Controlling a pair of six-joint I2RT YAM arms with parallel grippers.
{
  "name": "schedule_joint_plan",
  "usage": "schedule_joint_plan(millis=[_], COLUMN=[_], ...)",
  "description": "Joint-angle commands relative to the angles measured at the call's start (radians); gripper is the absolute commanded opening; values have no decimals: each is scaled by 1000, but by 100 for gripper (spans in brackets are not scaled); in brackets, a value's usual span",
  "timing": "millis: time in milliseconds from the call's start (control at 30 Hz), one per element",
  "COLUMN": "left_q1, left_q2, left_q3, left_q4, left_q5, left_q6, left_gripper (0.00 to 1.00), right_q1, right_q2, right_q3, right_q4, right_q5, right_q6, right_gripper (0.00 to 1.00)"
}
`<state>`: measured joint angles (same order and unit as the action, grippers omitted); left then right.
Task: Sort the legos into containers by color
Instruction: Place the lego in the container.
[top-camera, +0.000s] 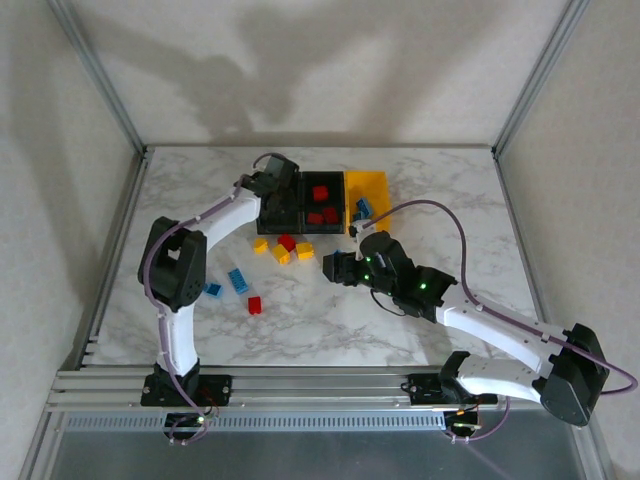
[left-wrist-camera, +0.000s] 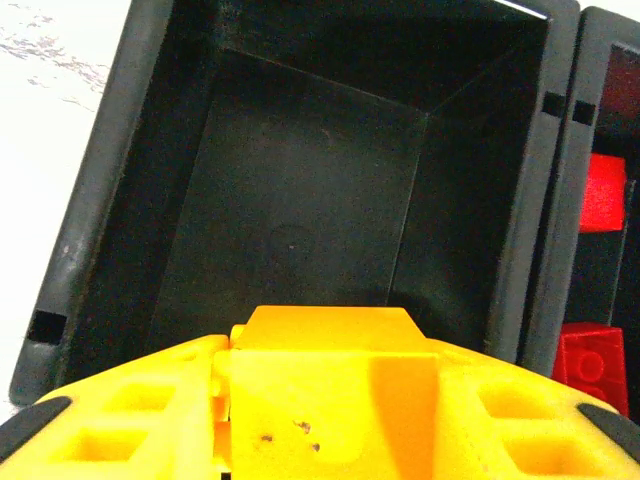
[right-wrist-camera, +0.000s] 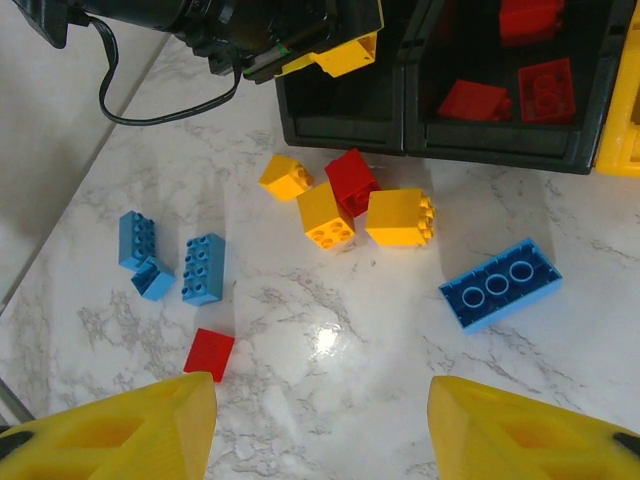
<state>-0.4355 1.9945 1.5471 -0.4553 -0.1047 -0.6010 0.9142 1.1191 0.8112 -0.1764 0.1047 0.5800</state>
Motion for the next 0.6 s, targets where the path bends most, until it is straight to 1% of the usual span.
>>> schedule_joint_plan(millis=[0,300,400,533,567], left_q1=[-6,-8,-8,-11,-11], left_q2=[19,33,33,25,23], left_q3=[35,30,29,25,24], left_q4=[-31,-30,-33,-36,-36], left_q5=[-29,-35,-39,-43,-44], left_q6=[9,9,9,12,12], left_gripper=[40,42,47,51,55], right_q1=[-9,-10,-12,-15,-16], right_q2=[-17,-25,-31,-43,-45], right_q3=[-14,-15,-19,-21,-21], right_q4=[-8,-12,-18,-28,-29], right_q5=[15,16,19,24,24], right_q6=[14,9,11,9,9], right_gripper=[58,58,58,58,58])
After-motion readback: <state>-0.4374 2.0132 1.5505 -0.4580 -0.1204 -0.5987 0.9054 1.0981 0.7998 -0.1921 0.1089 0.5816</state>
